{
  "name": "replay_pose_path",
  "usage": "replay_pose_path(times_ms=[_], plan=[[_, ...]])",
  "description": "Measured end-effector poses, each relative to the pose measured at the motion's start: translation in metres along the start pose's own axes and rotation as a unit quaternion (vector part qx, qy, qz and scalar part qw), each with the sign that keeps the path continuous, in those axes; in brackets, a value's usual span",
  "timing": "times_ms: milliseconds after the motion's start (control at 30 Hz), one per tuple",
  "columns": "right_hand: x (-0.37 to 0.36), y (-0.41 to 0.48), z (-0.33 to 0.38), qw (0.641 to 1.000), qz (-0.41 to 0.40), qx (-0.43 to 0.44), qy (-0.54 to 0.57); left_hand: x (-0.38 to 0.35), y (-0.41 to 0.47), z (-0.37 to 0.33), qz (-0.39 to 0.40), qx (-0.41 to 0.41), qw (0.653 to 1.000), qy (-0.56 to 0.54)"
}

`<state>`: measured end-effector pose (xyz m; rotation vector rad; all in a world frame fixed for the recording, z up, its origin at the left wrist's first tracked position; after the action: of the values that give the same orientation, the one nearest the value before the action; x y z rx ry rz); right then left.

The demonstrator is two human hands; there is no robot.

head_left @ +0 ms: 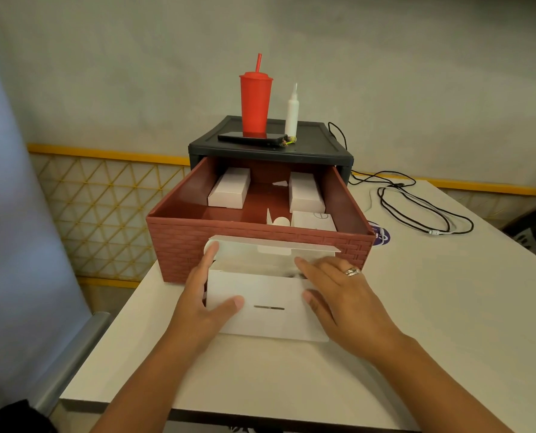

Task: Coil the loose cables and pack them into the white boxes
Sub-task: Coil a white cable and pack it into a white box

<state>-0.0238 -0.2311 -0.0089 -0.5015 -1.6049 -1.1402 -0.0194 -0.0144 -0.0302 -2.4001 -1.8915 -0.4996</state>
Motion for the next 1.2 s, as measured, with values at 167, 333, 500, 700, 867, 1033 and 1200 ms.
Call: replay_pose_path(times_ms=[167, 333, 500, 700, 867, 1033, 1200], plan=[[-0.002, -0.001, 0.002, 0.999, 0.004, 0.002, 0.046, 0.003, -0.004, 0.002, -0.007, 0.001, 1.000, -0.025], [-0.007, -0.006, 0.005, 0.997, -0.007, -0.008, 0.078, 0.005, -0.009, 0.006, 0.002, 0.016, 0.999, -0.040], [-0.015, -0.016, 0.011, 0.988, 0.025, -0.044, 0.149, 0.013, -0.019, 0.015, -0.008, 0.053, 0.998, -0.030], [-0.027, -0.030, 0.021, 0.953, 0.186, -0.052, 0.234, 0.020, -0.030, 0.016, -0.044, 0.090, 0.995, -0.003], [-0.025, -0.035, 0.022, 0.941, 0.216, -0.062, 0.253, 0.016, -0.039, 0.011, -0.070, 0.082, 0.994, 0.016], [-0.019, -0.042, 0.020, 0.932, 0.185, -0.076, 0.302, 0.013, -0.046, 0.008, -0.096, 0.058, 0.993, 0.039], [-0.016, -0.053, -0.005, 0.928, 0.137, -0.146, 0.315, 0.008, -0.048, 0.002, -0.140, -0.003, 0.972, 0.186]])
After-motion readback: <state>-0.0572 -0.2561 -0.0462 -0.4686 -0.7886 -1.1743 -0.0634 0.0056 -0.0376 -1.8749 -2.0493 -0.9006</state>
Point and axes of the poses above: each hand's wrist, its own y-axis towards the middle knuckle, its own x-axis out of the back of the hand, z = x × y, the point moved 2 cm from there along y, towards the middle knuckle, and after that the axes turned 15 degrees about z, right-handed, at the moved point
